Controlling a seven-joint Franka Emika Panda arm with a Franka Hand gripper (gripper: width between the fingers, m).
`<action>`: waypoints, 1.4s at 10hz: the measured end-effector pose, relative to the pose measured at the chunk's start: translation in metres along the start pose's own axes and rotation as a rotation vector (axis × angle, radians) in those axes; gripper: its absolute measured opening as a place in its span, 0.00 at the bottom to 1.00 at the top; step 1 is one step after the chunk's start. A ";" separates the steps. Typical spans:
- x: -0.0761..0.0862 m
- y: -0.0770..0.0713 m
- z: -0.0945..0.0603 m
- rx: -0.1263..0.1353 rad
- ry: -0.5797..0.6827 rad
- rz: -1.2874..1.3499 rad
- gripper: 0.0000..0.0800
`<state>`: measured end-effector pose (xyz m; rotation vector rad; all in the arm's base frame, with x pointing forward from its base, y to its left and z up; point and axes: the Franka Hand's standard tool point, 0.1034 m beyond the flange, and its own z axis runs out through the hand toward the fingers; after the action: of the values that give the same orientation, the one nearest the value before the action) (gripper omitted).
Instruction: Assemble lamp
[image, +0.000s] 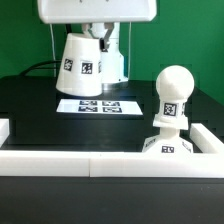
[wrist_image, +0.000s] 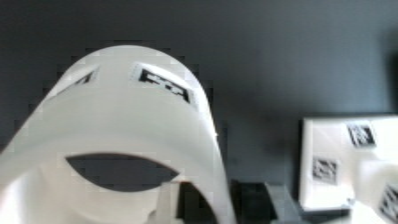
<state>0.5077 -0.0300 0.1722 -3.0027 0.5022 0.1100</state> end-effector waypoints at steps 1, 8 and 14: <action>0.013 -0.009 -0.010 0.002 0.008 0.014 0.06; 0.036 -0.030 -0.022 0.034 0.004 0.069 0.06; 0.049 -0.117 -0.074 0.070 -0.002 0.155 0.06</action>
Offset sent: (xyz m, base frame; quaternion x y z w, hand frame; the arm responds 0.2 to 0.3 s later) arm 0.0000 0.0000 0.0000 0.0000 0.0000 0.0000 1.0000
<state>0.5960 0.0565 0.2512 -2.8922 0.7220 0.1041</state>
